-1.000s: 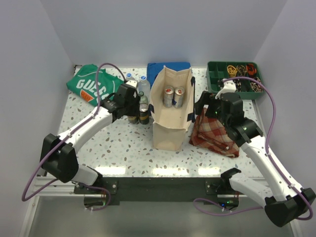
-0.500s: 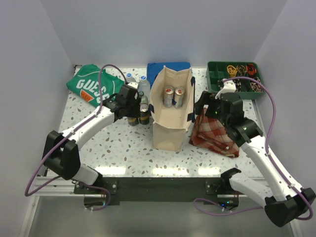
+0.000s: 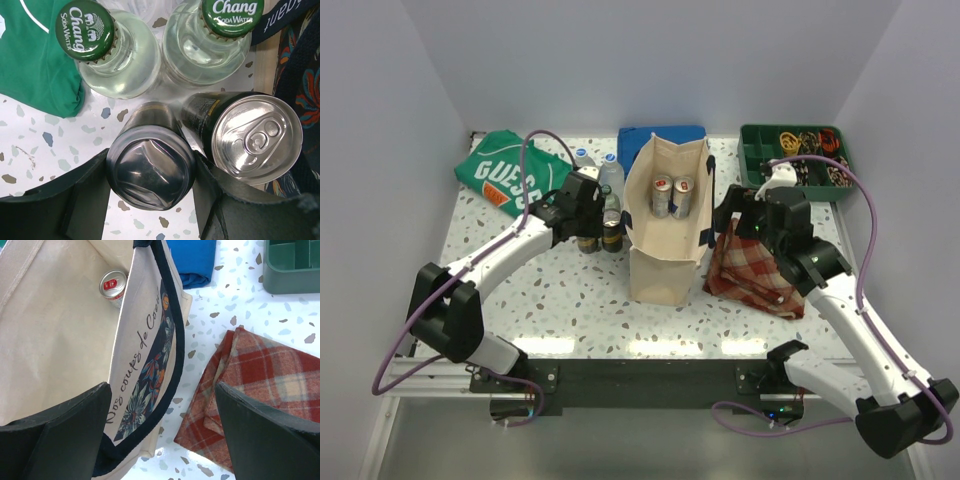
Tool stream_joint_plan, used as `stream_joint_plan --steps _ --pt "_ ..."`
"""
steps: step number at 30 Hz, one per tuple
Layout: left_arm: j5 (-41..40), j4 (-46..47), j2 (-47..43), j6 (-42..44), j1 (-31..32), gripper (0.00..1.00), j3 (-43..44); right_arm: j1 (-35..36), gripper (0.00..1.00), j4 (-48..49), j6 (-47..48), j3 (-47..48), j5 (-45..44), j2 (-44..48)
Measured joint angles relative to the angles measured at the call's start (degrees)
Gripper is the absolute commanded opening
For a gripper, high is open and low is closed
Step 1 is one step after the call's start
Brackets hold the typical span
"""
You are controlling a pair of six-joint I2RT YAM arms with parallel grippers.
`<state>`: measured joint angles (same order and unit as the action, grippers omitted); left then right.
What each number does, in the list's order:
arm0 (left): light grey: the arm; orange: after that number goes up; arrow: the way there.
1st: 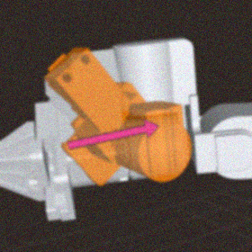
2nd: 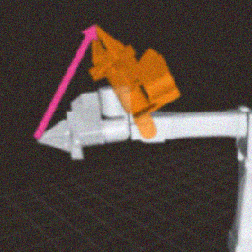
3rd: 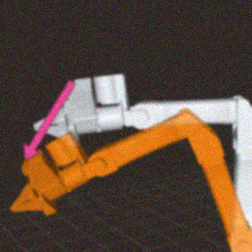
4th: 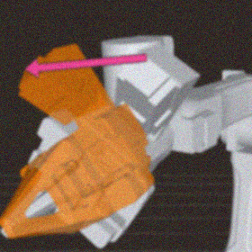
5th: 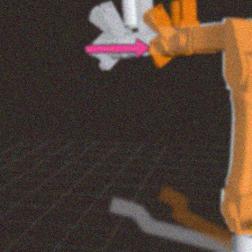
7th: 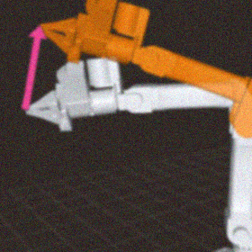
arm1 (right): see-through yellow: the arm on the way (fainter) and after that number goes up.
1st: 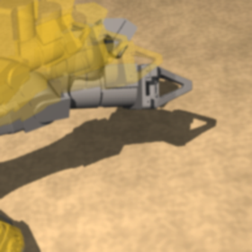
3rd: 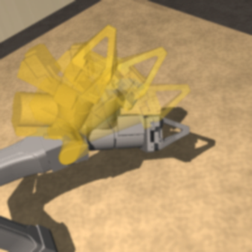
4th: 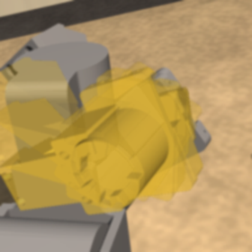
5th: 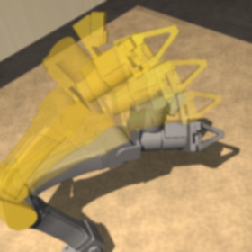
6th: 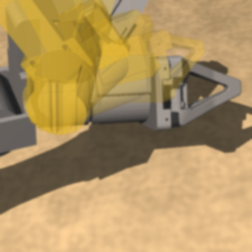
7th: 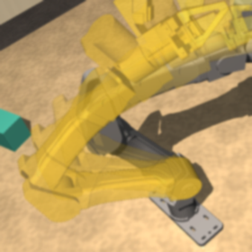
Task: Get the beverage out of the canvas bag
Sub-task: Place the drink at the center of the board.
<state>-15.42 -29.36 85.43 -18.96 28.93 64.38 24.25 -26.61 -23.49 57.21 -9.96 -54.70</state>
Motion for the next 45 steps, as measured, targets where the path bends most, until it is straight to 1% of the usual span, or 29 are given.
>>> stream_joint_plan --steps 5,6,7,9,14,15,20,21,26,28,33,34,39,45 --pt "-0.3 0.2 0.0 -0.1 0.0 0.00 0.0 0.0 0.89 0.0 0.0 0.0 0.0 -0.2" --pt "-0.3 0.2 0.0 -0.1 0.0 0.02 0.0 0.0 0.89 0.0 0.0 0.0 0.0 -0.2" --pt "-0.3 0.2 0.0 -0.2 0.0 0.07 0.0 0.0 0.89 0.0 0.0 0.0 0.0 -0.2" --pt "-0.4 0.2 0.0 -0.4 0.0 0.08 0.0 0.0 0.89 0.0 0.0 0.0 0.0 -0.2" --pt "-0.4 0.2 0.0 -1.3 0.0 0.20 0.0 0.0 0.89 0.0 0.0 0.0 0.0 -0.4" --pt "-0.4 0.2 0.0 -1.4 0.0 0.24 0.0 0.0 0.89 0.0 0.0 0.0 0.0 -0.5" --pt "-0.6 0.2 0.0 -1.6 0.0 0.32 -0.1 0.0 0.89 0.0 0.0 0.0 0.0 -0.5" --pt "-0.7 0.3 0.0 -1.7 0.0 0.36 -0.1 0.0 0.89 0.0 0.0 0.0 0.1 -0.5" --pt "-0.9 0.7 0.0 -1.8 0.0 0.38 -0.3 0.0 0.89 0.0 0.0 0.0 0.1 -0.5" --pt "-1.0 0.7 0.0 -2.0 0.0 0.40 -0.3 0.0 0.89 0.0 0.0 0.0 0.1 -0.5" --pt "-1.1 0.7 0.0 -2.1 0.0 0.55 -0.3 0.0 0.89 0.0 0.0 0.0 0.0 -0.5" --pt "-1.1 0.7 0.0 -2.1 0.0 0.56 -0.3 0.0 0.89 0.0 0.0 0.0 0.1 -0.5" --pt "-1.5 0.7 0.0 -2.6 0.0 0.70 -0.3 0.0 0.89 0.0 0.0 0.0 0.1 -0.5" --pt "-2.4 2.0 0.0 -2.8 0.0 0.80 -0.3 0.0 0.89 0.0 0.0 0.0 0.1 -0.5"
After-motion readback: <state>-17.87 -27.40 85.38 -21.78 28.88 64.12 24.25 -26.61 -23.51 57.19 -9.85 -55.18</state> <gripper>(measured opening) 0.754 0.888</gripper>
